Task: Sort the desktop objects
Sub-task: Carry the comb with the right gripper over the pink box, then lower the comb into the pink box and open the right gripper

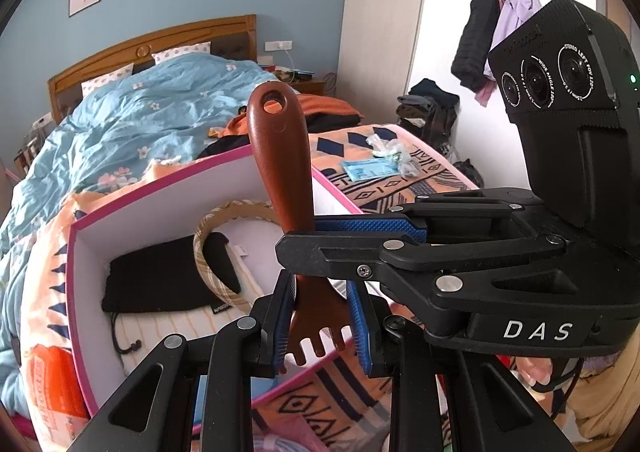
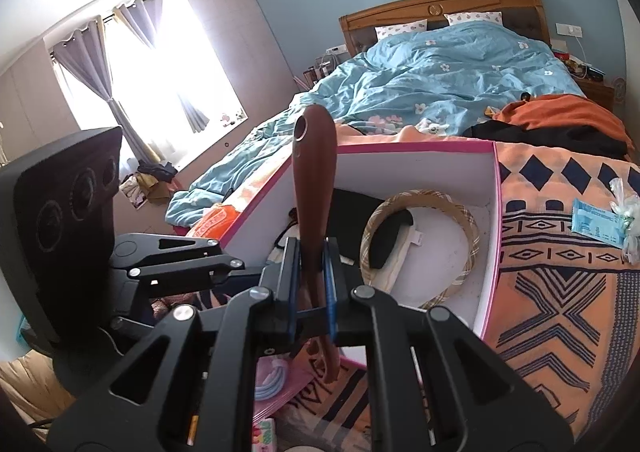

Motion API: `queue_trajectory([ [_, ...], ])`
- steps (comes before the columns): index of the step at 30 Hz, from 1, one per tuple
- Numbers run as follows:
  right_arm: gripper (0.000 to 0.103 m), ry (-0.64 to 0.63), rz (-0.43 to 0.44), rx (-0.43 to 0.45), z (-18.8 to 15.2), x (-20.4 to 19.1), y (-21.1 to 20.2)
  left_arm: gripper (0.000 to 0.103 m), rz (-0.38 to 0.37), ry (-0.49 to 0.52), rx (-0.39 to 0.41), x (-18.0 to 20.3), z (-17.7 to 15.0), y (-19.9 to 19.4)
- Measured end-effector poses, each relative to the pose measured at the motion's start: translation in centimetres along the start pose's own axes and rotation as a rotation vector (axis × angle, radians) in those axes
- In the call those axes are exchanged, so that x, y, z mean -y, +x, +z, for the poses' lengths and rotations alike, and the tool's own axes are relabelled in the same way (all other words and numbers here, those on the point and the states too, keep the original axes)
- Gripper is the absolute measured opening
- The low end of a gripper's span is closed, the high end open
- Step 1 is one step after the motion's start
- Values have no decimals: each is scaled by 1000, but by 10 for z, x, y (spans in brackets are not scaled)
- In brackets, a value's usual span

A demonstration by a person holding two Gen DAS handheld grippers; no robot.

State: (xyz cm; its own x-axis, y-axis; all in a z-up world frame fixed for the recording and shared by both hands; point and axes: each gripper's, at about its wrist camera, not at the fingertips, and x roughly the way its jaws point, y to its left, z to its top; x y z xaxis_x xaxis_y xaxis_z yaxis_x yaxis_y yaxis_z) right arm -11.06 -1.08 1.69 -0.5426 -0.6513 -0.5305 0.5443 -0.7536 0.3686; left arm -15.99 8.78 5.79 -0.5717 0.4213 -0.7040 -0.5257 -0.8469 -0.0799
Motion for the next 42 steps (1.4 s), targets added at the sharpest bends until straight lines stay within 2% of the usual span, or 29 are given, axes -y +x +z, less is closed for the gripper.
queue_trajectory([
  [42,13,83,-100,-183,18,54,73,25,15,-109,-166,-42,17,75],
])
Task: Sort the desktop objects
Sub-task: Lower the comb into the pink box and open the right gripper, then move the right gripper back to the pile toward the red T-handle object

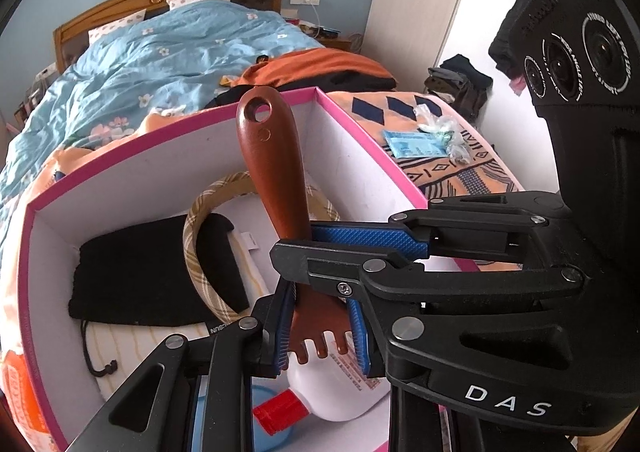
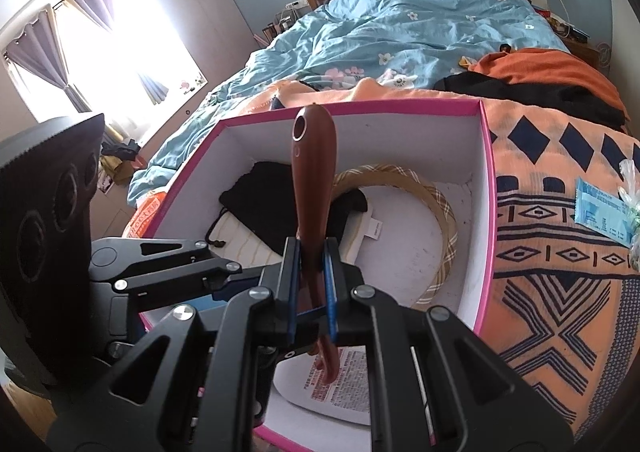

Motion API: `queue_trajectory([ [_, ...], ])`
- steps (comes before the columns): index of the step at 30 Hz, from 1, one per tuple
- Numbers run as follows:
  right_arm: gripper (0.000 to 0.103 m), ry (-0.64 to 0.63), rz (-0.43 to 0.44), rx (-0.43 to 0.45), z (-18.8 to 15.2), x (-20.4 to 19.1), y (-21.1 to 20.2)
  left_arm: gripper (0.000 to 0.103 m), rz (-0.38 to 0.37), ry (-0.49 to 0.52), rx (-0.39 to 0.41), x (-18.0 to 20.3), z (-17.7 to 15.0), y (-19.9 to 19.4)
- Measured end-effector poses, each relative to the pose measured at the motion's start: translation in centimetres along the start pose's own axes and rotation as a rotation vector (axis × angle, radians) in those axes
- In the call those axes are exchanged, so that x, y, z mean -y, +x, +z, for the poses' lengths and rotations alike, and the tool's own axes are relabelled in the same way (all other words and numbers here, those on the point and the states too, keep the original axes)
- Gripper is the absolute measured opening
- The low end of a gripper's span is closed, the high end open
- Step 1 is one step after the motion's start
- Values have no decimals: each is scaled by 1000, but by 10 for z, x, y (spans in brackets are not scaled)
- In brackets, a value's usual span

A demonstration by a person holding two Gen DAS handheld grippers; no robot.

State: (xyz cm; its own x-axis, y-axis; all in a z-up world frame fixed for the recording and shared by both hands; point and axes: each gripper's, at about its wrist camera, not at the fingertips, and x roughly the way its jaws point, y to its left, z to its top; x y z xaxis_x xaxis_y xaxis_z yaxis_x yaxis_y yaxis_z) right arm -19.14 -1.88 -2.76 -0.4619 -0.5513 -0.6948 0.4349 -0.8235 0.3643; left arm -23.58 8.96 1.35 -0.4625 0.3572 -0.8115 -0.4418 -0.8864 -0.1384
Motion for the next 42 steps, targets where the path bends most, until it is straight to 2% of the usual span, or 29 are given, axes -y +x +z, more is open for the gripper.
queue_trajectory([
  [18,14,22,-63,-81,6,12,25,25,15,-38,-54,-11,3,21],
  [22,16,25,-114,-84,10,15,27,25,25,-47,-52,-12,3,20],
  [26,17,28,-168,-41,16,15,17,25,26,-70,-46,-17,2,19],
  [33,20,21,-102,33,7,12,-16,26,36,-83,33,-21,-5,-2],
  [36,29,-3,-73,73,-7,6,-38,26,16,-71,90,-17,-12,-22],
  [42,30,-72,-34,145,-48,-5,-93,27,-40,24,213,12,-41,-78],
])
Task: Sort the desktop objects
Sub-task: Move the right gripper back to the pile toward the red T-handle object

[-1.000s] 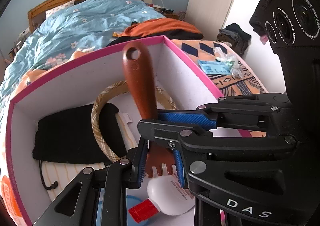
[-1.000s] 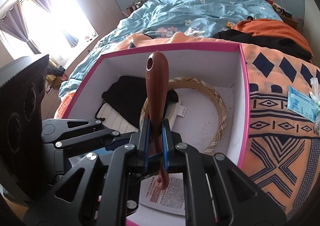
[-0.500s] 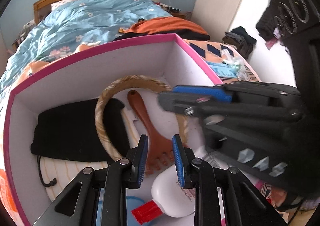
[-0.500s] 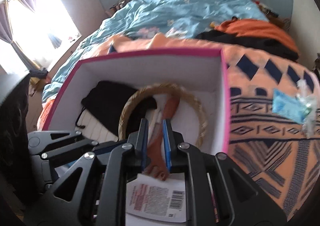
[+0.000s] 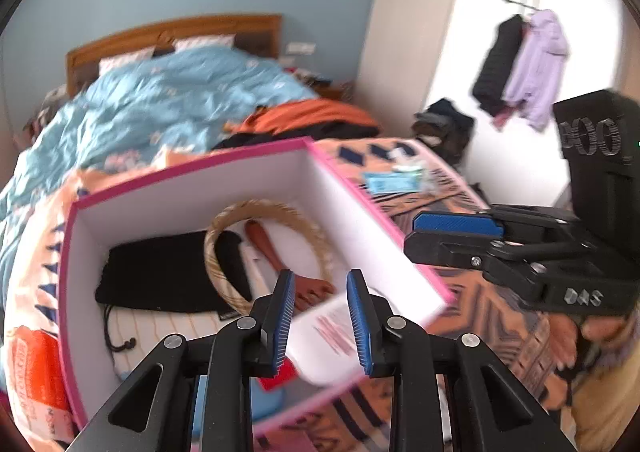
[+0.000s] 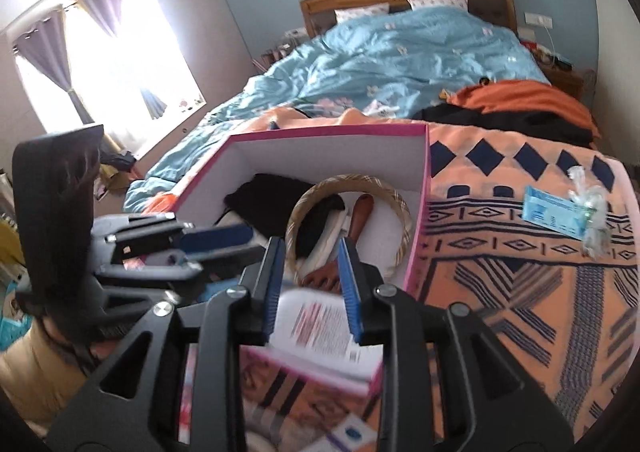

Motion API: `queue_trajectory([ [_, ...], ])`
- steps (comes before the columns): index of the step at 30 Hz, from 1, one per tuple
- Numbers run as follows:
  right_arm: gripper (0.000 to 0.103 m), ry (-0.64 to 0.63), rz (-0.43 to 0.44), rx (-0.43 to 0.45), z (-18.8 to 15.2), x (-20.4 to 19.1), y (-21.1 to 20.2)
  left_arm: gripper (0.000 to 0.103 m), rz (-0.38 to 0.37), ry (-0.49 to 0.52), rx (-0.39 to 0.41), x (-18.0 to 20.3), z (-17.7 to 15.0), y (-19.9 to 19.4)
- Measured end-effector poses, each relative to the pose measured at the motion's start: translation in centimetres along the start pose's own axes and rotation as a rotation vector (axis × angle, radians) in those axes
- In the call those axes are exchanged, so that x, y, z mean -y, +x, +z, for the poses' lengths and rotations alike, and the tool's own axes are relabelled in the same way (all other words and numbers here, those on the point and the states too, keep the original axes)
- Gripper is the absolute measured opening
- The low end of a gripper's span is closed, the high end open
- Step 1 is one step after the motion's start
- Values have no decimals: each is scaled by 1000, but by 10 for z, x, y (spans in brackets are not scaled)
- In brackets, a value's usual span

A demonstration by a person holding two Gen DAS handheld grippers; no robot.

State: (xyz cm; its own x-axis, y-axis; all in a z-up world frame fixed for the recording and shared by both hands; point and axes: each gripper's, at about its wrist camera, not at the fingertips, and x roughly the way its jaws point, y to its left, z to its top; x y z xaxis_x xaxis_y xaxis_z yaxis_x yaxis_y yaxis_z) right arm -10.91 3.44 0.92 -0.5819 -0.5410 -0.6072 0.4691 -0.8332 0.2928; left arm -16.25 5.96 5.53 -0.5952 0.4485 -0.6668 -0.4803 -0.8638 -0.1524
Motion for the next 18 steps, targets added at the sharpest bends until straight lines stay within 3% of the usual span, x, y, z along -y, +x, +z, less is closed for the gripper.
queue_trajectory([
  [3,31,-12,-3,10,-22,-2,-25,28,-41,65,23,18,-12,-22],
  [7,31,-32,-47,-41,-64,-2,-43,29,-89,136,-15,46,-32,-27],
  [10,31,-18,-87,-108,-96,7,-43,29,-120,193,-61,71,-50,-16],
  [13,31,8,-115,-155,-122,18,-44,29,-90,254,-104,91,-66,3],
  [18,31,18,-145,-215,-150,28,-46,29,-112,281,-216,111,-91,30],
])
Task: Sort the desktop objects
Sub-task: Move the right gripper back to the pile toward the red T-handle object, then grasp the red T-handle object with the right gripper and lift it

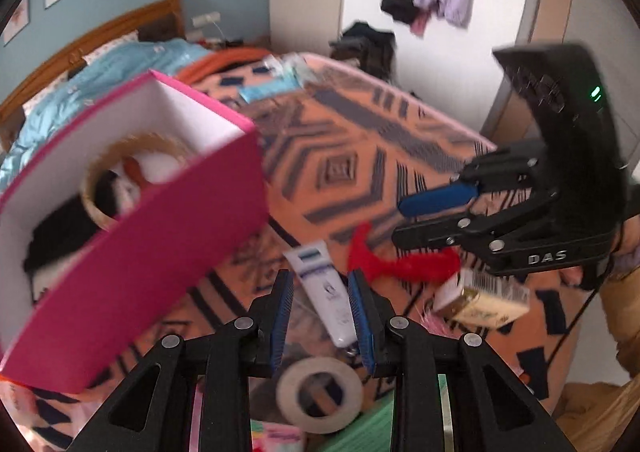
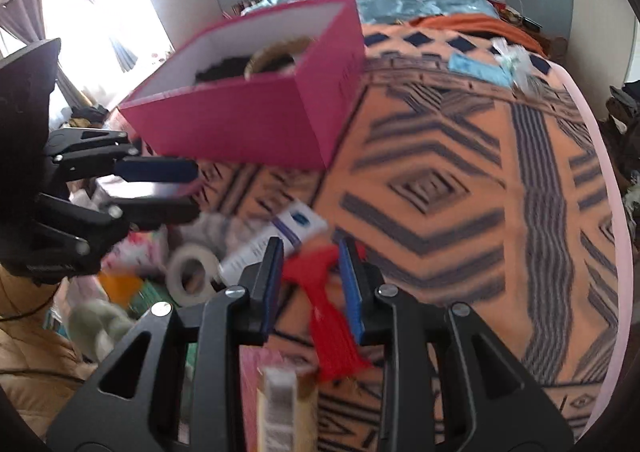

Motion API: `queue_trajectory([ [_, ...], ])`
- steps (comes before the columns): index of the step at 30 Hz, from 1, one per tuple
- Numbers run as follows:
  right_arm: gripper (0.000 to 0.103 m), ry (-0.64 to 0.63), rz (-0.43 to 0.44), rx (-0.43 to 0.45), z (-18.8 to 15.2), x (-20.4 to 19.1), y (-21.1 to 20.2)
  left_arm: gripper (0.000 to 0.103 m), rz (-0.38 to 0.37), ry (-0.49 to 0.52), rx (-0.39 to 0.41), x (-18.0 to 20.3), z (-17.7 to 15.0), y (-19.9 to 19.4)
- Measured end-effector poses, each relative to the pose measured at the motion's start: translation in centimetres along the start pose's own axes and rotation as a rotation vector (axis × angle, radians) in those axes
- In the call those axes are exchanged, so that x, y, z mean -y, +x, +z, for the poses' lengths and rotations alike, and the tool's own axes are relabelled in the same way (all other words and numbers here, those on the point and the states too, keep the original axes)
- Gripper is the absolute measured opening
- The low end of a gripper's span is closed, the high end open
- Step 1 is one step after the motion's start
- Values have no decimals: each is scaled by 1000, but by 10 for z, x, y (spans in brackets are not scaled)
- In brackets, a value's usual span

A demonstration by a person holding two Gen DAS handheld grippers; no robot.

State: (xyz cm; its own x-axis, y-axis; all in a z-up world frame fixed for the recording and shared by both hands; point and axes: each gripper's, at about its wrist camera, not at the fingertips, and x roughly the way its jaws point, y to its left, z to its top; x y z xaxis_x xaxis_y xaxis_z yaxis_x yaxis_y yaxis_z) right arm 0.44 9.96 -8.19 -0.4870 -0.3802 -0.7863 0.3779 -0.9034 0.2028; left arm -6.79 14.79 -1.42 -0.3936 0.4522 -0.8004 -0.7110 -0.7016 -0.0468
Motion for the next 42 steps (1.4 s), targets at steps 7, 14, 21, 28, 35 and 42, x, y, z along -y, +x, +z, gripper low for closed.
queue_trajectory([
  [7,31,-67,-23,-76,-15,-8,11,29,-11,-8,-57,9,-7,13],
  [14,31,-130,-52,-189,-17,-10,39,29,-24,-42,-65,6,-13,10],
  [21,31,-230,-99,-252,-19,-24,49,29,-52,-69,-67,2,-15,11],
  [28,25,-288,-137,-255,-19,-34,47,29,-60,-78,-63,2,-16,11],
  [35,25,-180,-93,-158,-12,-21,23,29,-91,-95,-37,-2,-19,2],
  [42,25,-16,64,-10,7,-14,2,29,-142,-109,6,-6,-16,-11],
])
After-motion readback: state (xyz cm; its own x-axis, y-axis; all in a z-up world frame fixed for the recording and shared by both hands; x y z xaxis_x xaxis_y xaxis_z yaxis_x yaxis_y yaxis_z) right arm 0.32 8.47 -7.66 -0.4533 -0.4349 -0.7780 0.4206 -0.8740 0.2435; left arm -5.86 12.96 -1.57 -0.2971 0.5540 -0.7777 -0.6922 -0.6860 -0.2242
